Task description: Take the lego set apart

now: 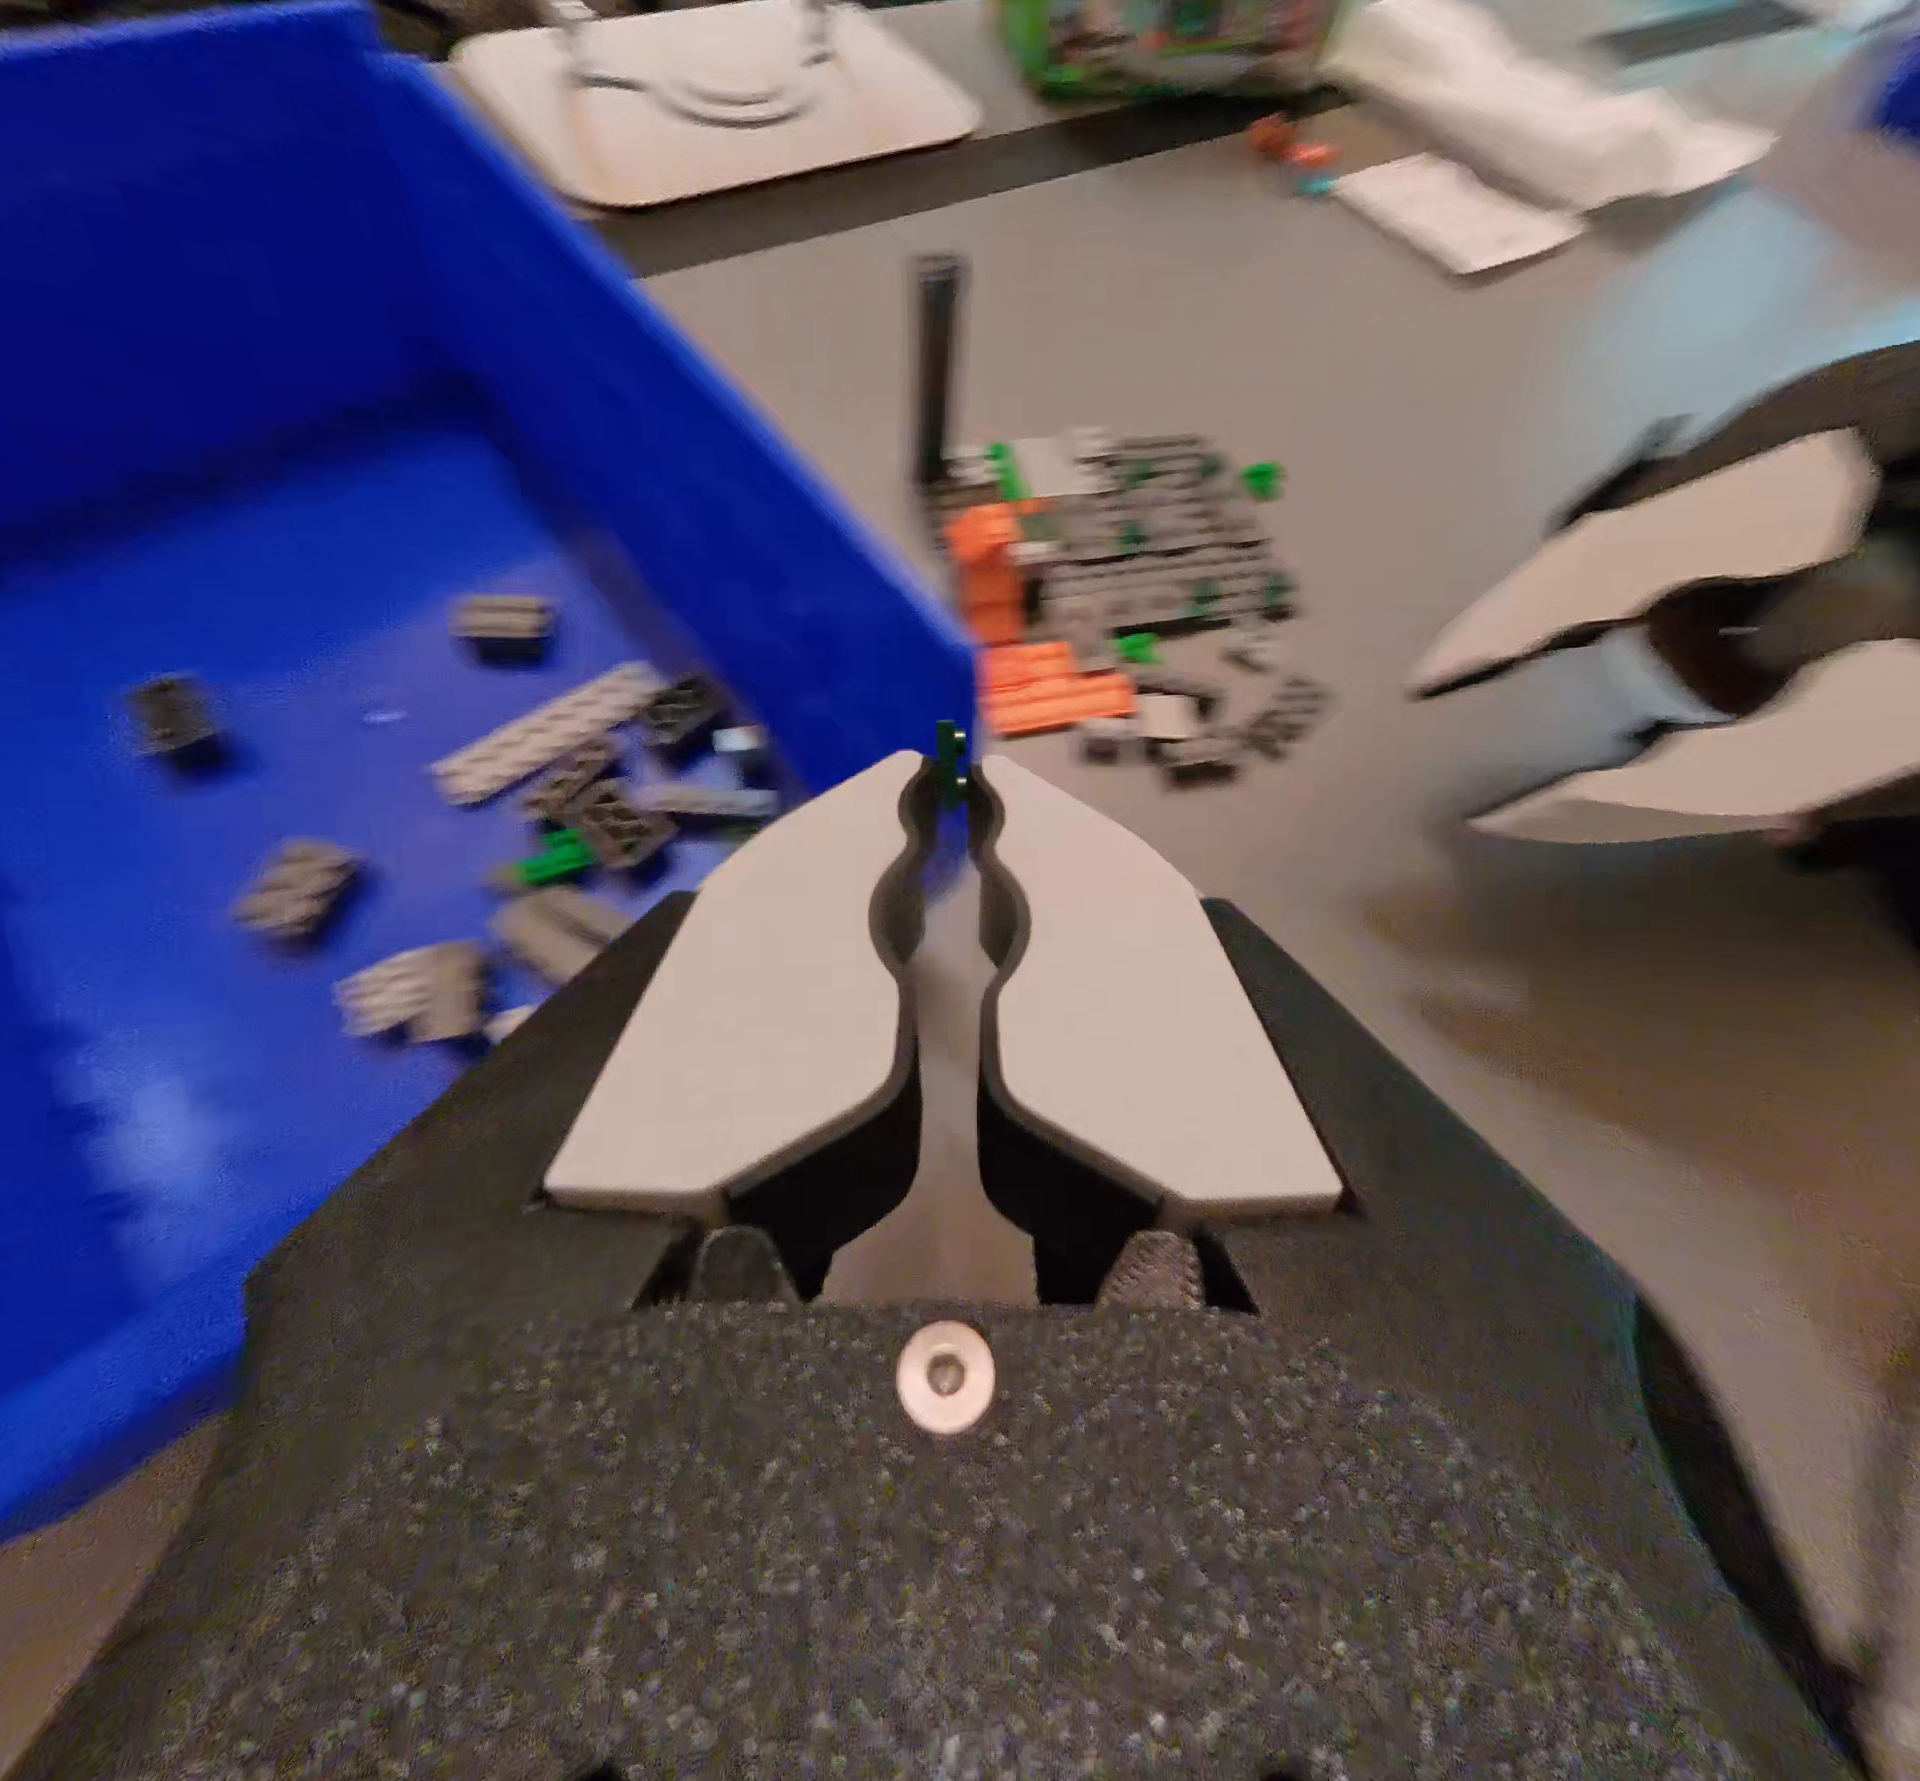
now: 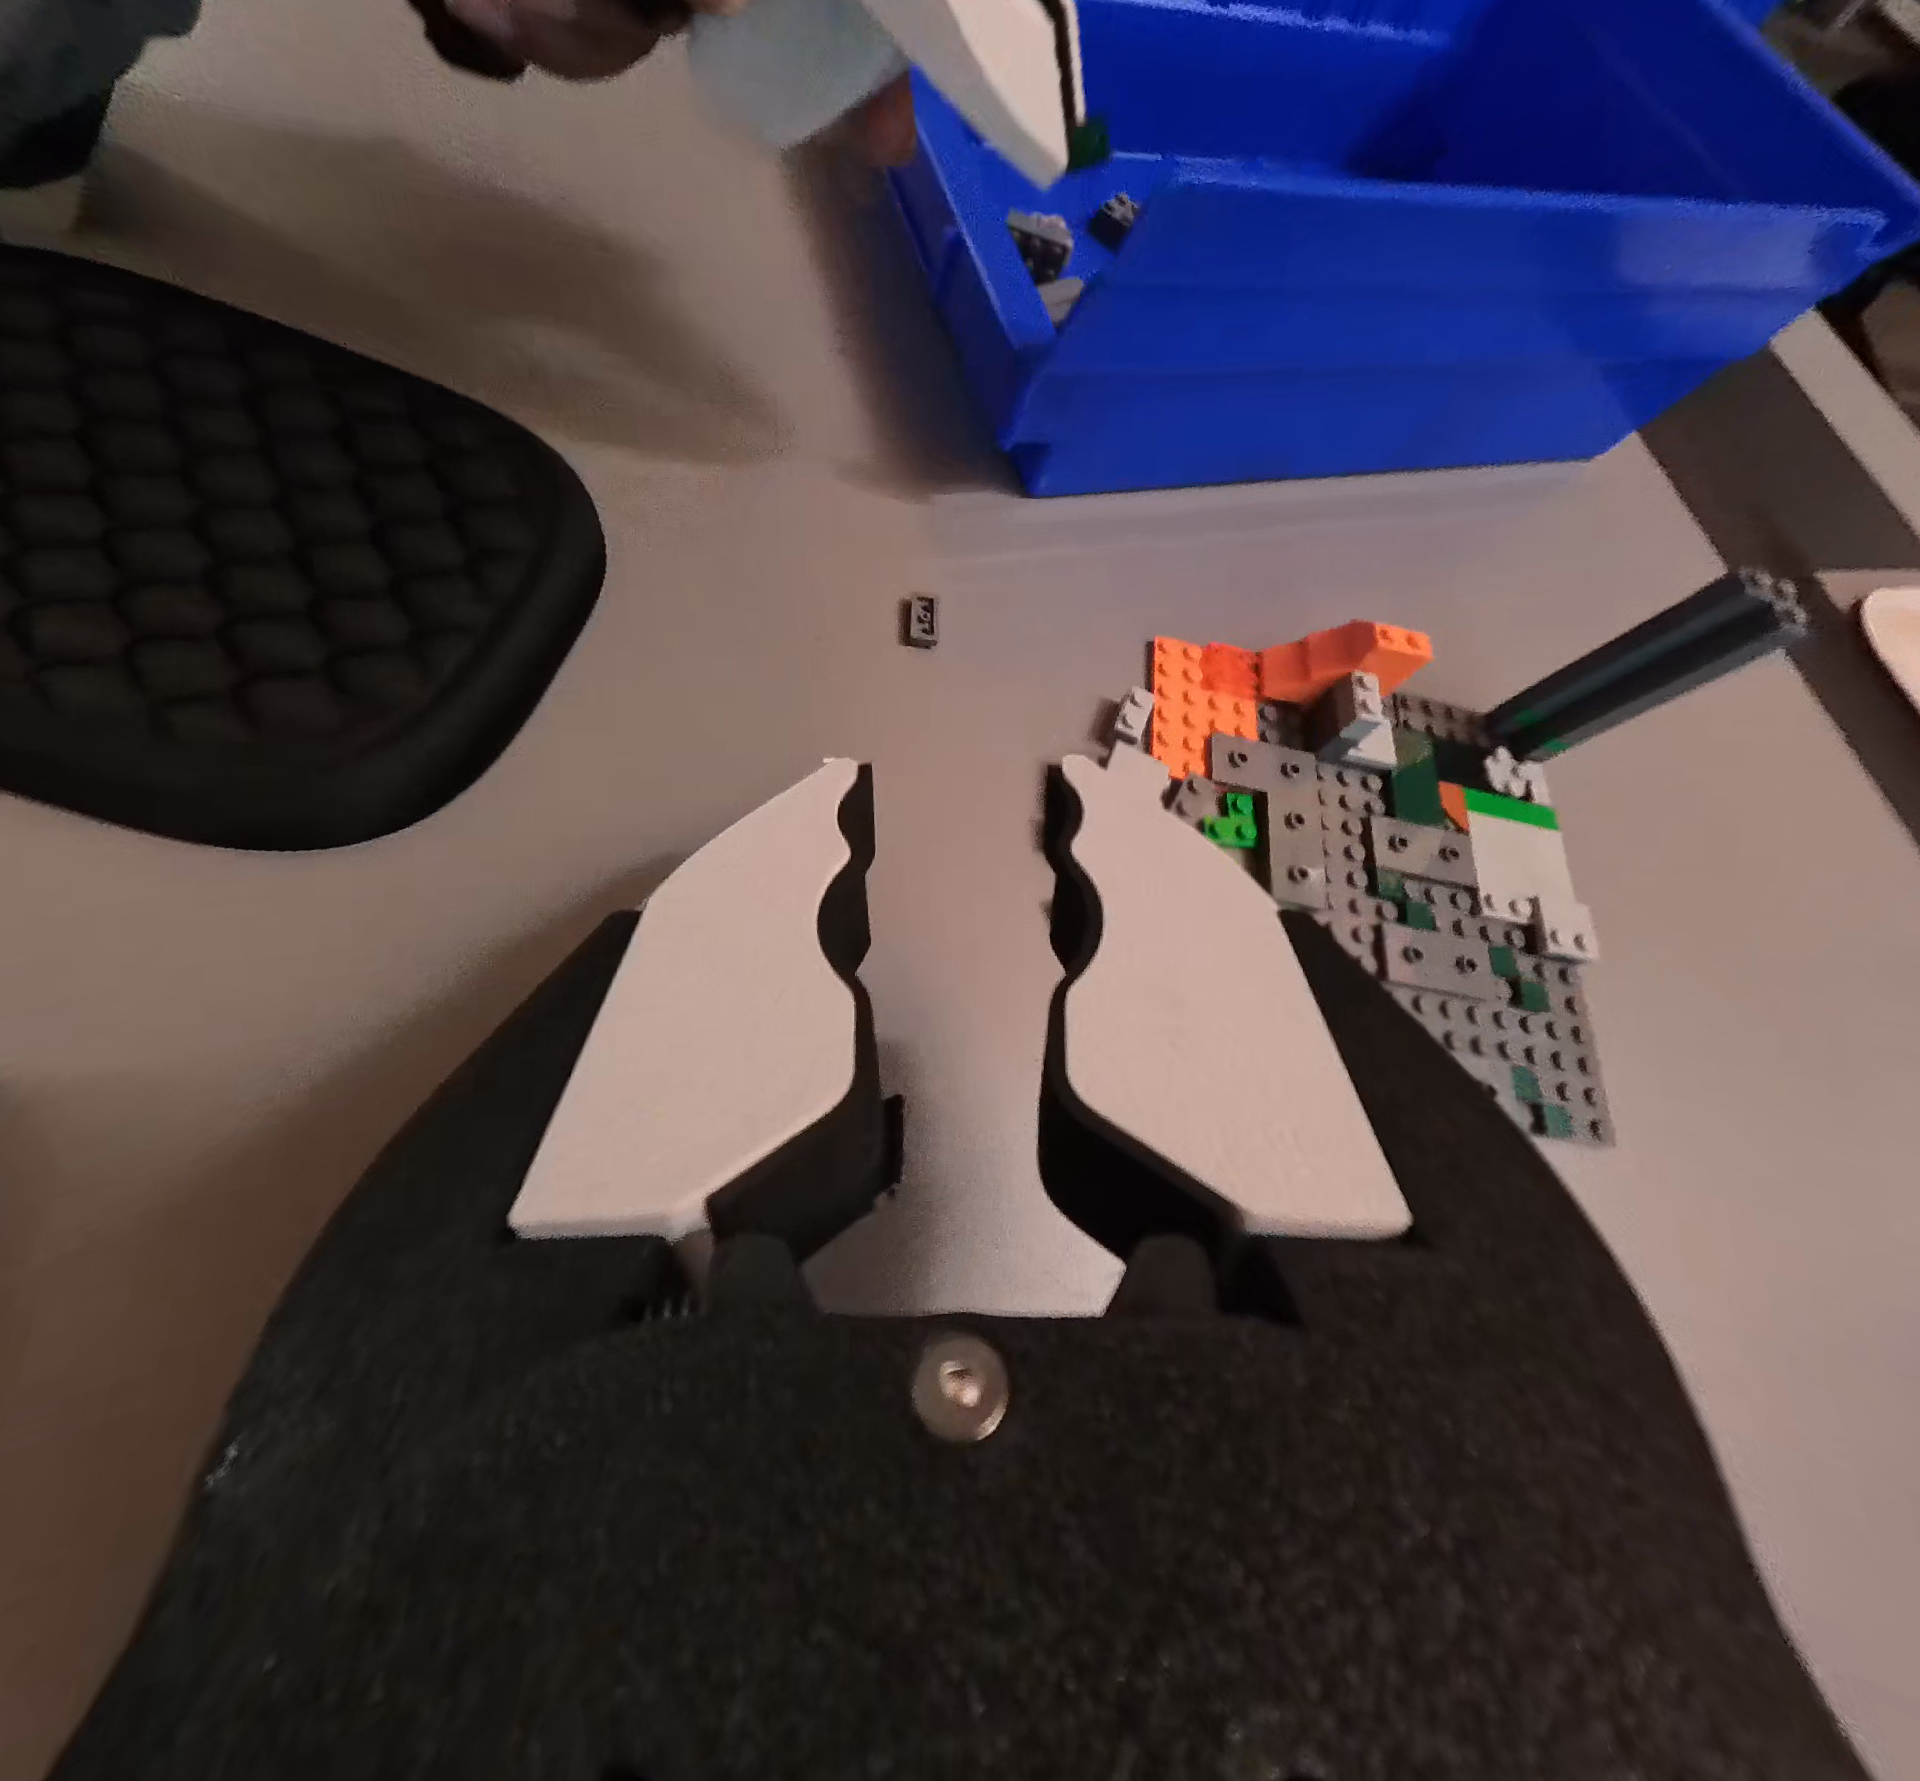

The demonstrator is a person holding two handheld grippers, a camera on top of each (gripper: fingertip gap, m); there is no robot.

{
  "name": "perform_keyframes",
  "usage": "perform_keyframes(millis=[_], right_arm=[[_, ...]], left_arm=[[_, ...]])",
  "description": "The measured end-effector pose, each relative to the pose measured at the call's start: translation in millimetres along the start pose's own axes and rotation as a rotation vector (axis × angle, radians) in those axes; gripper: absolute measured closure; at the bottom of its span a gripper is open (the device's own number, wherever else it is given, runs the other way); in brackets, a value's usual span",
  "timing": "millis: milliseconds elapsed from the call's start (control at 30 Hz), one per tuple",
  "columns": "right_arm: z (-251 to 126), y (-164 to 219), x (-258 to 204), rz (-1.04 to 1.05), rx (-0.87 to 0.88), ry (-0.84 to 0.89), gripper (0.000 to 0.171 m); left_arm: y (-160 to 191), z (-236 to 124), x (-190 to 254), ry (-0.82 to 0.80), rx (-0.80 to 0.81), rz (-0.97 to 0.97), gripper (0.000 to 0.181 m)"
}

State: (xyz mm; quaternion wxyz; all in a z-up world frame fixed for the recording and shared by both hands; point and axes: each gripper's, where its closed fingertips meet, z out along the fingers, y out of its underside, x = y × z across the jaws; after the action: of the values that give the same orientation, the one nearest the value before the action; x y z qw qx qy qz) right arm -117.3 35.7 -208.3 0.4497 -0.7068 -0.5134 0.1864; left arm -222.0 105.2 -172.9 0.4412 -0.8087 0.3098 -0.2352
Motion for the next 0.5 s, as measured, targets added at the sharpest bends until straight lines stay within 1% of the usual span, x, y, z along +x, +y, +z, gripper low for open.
perform_keyframes(millis=[67, 133, 200, 300, 500], right_arm=[[0.2, 3.3, 3.2, 0.036, 0.0, -0.007, 0.14], [0.2, 6.5, 6.0, 0.055, -0.003, -0.007, 0.14], [0.0, 9.2, 8.2, 0.065, -0.006, -0.002, 0.14], [-0.9, 11.4, 10.1, 0.082, -0.004, -0.001, 0.14], [-1.7, 13.0, 11.4, 0.113, 0.002, -0.012, 0.141]], left_arm=[[2.6, 1.1, -31.5, -0.121, -0.046, 0.043, 0.176], [7.0, 5.3, -52.5, -0.185, -0.092, 0.07, 0.176], [14.4, 11.0, -65.5, -0.218, -0.145, 0.085, 0.176], [22.2, 18.6, -72.9, -0.231, -0.191, 0.096, 0.175], [28.0, 22.3, -69.1, -0.202, -0.226, 0.103, 0.147]])
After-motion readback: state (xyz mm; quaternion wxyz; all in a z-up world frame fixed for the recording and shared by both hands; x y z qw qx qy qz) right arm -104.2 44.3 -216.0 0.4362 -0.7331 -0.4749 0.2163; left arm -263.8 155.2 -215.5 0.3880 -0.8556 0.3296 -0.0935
